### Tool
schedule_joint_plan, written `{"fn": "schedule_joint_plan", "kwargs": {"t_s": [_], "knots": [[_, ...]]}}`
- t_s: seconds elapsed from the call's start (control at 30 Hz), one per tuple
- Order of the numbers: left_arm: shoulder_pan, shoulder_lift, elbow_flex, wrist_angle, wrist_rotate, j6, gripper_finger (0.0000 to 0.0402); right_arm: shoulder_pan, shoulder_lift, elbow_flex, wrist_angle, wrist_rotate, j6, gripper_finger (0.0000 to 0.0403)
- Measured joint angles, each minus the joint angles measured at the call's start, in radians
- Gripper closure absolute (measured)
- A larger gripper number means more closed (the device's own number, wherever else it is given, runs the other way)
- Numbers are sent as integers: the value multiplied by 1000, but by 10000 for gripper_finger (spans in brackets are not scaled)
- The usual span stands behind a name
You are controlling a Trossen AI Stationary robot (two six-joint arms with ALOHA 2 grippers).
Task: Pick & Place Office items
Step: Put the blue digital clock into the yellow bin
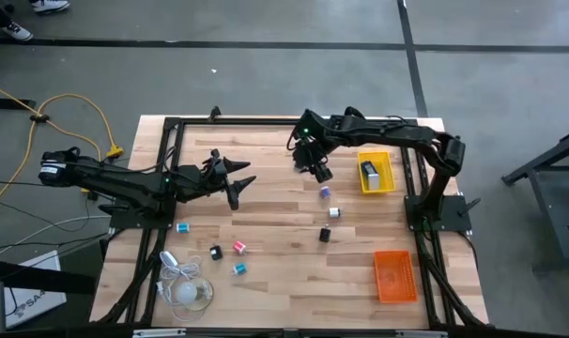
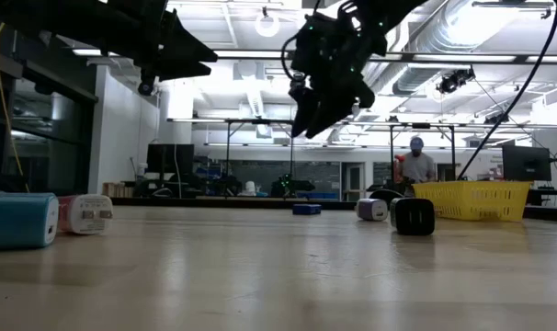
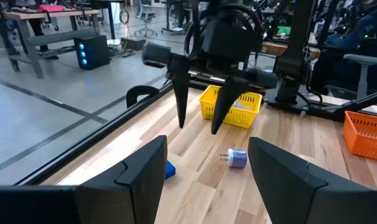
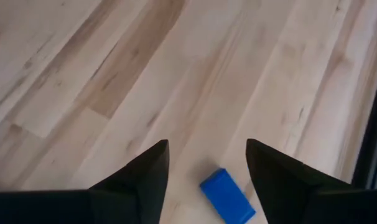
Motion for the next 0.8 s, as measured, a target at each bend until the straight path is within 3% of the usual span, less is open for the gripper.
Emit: {"fn": "schedule_joint_plan", "kwargs": {"t_s": [0.23, 0.8], "knots": [[0, 0, 0, 0, 0, 0, 183, -37, 6, 31, 17, -48, -43, 240], [0, 0, 0, 0, 0, 0, 183, -82, 21, 30, 12, -58, 167, 330]]}}
